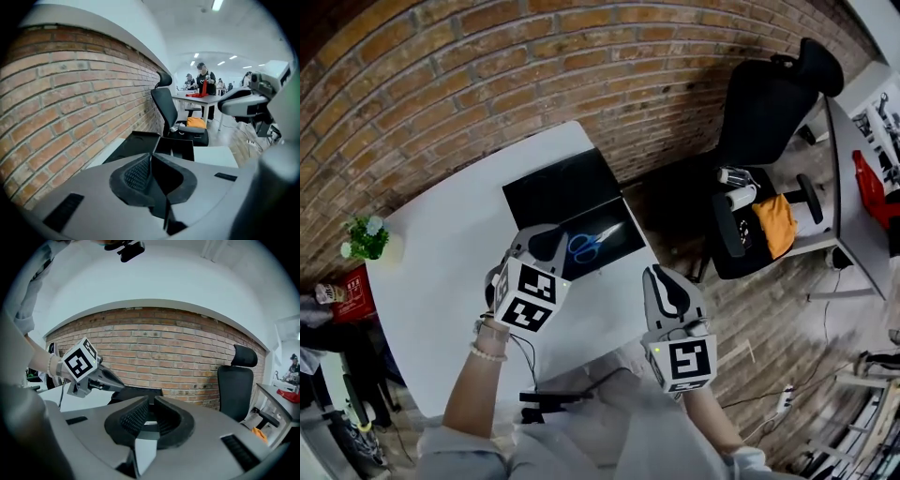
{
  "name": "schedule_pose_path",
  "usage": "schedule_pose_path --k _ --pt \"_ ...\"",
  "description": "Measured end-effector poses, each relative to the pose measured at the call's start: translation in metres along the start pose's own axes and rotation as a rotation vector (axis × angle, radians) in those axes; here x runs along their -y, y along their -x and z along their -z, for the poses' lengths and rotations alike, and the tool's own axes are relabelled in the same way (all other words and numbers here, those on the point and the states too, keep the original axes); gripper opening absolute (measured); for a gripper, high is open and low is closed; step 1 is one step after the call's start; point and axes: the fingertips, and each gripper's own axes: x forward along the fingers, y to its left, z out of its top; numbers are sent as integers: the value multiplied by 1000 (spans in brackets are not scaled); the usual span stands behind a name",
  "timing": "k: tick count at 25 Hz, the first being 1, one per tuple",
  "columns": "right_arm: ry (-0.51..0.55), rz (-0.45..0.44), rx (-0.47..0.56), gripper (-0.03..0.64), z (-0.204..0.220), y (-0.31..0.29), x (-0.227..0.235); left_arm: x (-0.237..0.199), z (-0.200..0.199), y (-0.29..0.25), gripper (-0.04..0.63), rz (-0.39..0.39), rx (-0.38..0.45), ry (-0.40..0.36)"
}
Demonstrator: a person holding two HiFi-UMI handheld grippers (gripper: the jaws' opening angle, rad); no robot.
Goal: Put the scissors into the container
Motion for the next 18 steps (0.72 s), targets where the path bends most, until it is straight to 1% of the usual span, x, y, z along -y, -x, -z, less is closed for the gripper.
schedule_pose_path --k 3,10,14,18 --pt "30 -32 13 60 -11 0 -16 -14 -11 33 23 -62 73 26" --pt "85 -105 67 60 -42 -2 -52 -37 -26 108 18 -171 216 116" --pt "96 -149 94 60 -58 -4 -71 -46 -29 145 18 -229 269 153" --pt "121 -221 119 60 -69 -5 -93 -52 -28 175 18 -272 309 190"
